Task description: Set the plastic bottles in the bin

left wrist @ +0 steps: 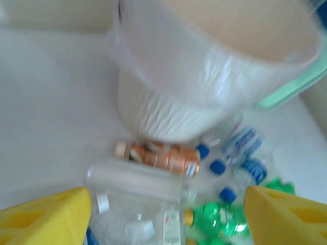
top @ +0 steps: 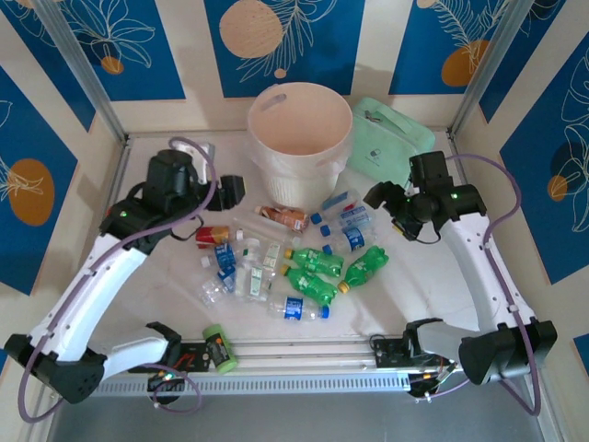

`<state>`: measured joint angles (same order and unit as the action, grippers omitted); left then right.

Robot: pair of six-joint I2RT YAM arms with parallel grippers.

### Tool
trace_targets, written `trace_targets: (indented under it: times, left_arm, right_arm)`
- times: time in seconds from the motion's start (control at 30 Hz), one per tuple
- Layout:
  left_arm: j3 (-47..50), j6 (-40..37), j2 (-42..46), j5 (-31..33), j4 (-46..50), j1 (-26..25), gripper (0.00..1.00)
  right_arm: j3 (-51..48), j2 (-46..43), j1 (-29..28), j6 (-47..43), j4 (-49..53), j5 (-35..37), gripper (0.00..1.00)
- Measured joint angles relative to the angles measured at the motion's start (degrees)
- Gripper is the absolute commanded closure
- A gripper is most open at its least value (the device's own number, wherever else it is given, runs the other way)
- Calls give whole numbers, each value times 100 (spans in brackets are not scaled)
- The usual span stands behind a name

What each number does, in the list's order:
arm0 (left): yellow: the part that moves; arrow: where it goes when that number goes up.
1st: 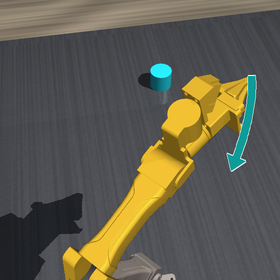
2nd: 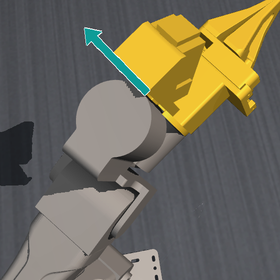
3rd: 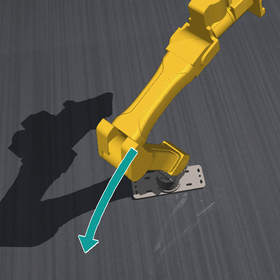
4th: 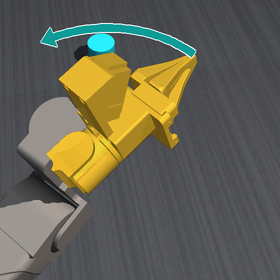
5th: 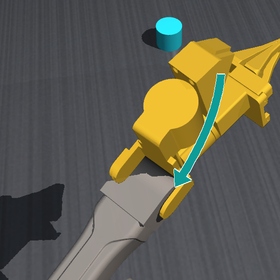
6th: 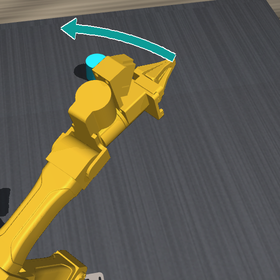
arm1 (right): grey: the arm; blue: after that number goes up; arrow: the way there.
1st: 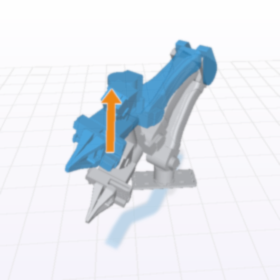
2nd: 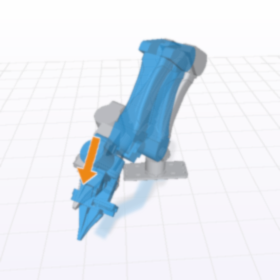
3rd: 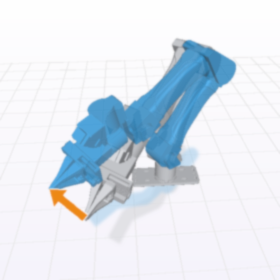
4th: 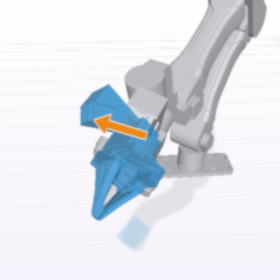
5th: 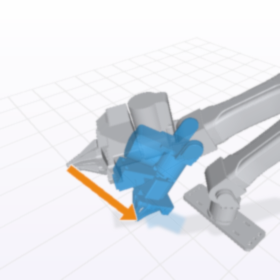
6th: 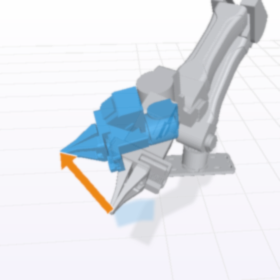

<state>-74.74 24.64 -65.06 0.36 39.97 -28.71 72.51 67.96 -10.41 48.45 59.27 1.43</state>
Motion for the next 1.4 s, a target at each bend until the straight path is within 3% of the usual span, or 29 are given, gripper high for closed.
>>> trace_targets:
  times: [0.17,0.33,1.4]
  left_arm:
    - [807,254,-702,-511,0,0,28]
    - [914,315,-1397,-785,-7,-2,29]
    - [977,55,-2487,-664,254,-348,32]
  right_arm:
    - [-9,46,-306,55,-13,2,11]
    - [-114,46,-568,114,-33,2,11]
    - [-396,199,-868,214,-269,2,11]
